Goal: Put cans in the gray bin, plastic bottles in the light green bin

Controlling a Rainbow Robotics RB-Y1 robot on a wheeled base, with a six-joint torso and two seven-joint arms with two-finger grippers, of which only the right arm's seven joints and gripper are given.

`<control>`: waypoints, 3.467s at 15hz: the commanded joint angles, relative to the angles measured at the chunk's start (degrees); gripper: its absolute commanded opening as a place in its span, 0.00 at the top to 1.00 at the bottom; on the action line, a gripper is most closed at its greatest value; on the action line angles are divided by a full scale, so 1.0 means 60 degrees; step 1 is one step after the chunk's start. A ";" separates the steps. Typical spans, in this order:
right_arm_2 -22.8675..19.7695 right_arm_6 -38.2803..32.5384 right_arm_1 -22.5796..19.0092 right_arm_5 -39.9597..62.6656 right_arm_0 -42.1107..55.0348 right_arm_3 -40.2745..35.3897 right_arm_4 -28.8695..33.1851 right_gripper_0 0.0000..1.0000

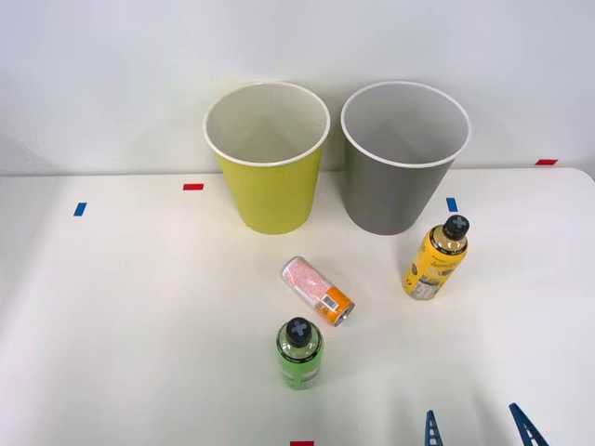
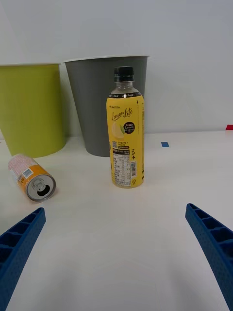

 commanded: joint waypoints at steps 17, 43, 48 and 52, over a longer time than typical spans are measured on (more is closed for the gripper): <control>0.0000 0.0000 0.0000 0.0000 0.0000 0.0000 0.0001 0.00; 0.0103 0.0015 0.0088 0.0103 -0.0146 0.0381 -0.0351 0.00; 0.0498 0.0410 0.0102 -0.0161 -0.0498 0.0146 -0.1684 0.00; 0.0381 0.0864 -0.0073 0.0322 -0.1348 0.0146 -0.1786 0.00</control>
